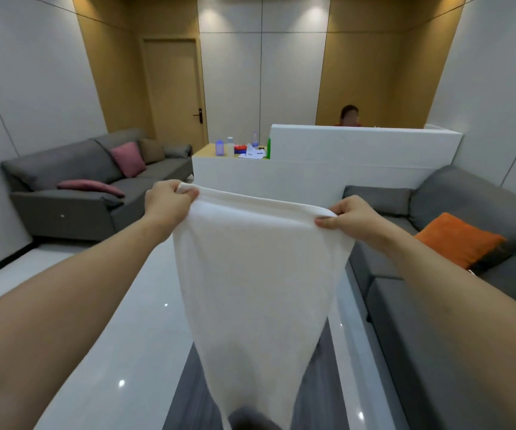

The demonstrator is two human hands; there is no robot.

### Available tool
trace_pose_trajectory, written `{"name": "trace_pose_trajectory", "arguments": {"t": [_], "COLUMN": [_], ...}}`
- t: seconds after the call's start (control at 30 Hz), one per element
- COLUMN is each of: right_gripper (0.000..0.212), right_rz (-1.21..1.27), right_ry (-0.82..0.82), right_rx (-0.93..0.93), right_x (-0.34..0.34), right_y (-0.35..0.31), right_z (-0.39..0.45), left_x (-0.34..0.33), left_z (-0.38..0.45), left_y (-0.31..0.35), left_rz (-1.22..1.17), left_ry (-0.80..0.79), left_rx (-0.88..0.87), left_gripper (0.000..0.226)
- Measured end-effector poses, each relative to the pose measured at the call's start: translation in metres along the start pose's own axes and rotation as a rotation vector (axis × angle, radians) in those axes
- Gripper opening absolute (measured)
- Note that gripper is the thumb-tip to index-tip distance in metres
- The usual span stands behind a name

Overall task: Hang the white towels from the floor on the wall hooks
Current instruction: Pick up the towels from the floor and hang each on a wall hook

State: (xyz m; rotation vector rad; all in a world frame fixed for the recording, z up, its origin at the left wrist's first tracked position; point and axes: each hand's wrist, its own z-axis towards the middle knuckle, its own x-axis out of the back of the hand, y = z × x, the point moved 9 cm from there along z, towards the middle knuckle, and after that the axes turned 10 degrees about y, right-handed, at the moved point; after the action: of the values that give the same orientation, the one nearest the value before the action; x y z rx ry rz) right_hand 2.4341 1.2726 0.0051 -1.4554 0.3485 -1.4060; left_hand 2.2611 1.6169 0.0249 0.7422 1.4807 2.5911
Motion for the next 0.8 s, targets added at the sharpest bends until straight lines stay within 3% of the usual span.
{"name": "trace_pose_trajectory", "arguments": {"t": [0.17, 0.47, 0.63, 0.8], "right_gripper": [0.03, 0.032, 0.021, 0.017], "right_rz": [0.098, -0.297, -0.152, -0.098], "right_ry": [0.184, 0.364, 0.451, 0.571], "right_rx": [-0.054, -0.029, -0.083, -0.007], "right_x": [0.004, -0.01, -0.014, -0.007], "right_y": [0.004, 0.018, 0.018, 0.004], "right_z": [0.06, 0.191, 0.254, 0.279], "left_x": [-0.028, -0.115, -0.146, -0.151], "left_z": [0.053, 0.178, 0.239, 0.269], "left_y": [-0.009, -0.042, -0.034, -0.016], "left_rz": [0.046, 0.174, 0.095, 0.007], "left_ry": [-0.026, -0.082, -0.065, -0.012], "left_rx": [-0.018, -0.051, -0.082, -0.113], "left_gripper": [0.016, 0.01, 0.02, 0.022]}}
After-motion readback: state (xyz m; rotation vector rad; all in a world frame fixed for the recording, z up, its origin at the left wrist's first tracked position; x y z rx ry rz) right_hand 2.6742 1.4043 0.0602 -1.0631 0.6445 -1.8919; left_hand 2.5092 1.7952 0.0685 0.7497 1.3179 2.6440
